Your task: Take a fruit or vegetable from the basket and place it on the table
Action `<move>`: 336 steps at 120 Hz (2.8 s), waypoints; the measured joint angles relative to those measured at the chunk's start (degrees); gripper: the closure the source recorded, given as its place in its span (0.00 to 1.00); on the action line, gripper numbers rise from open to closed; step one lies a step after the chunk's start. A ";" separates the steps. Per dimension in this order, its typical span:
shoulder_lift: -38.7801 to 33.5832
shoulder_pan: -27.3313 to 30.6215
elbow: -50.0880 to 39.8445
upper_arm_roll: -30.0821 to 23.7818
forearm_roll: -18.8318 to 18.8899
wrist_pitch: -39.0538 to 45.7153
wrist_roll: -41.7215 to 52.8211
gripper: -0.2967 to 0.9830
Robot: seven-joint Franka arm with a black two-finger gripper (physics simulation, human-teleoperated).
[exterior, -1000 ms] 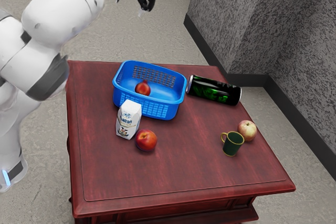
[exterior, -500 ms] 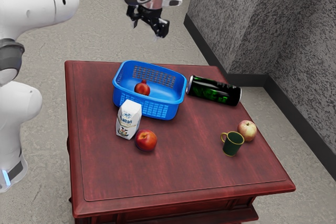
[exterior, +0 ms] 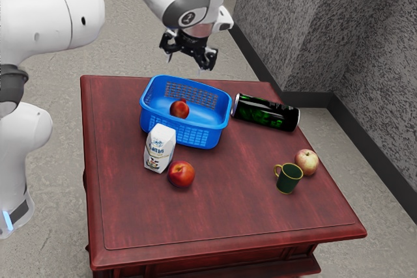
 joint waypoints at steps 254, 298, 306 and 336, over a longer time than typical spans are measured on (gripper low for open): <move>15.91 6.58 -14.52 -11.93 2.81 27.87 -11.13 0.27; 16.47 7.70 -14.95 -12.73 2.74 29.43 -11.39 0.28; 16.54 7.82 -15.27 -12.95 2.74 29.56 -11.43 0.28; 16.50 9.36 -15.71 -14.74 2.75 30.03 -11.48 0.22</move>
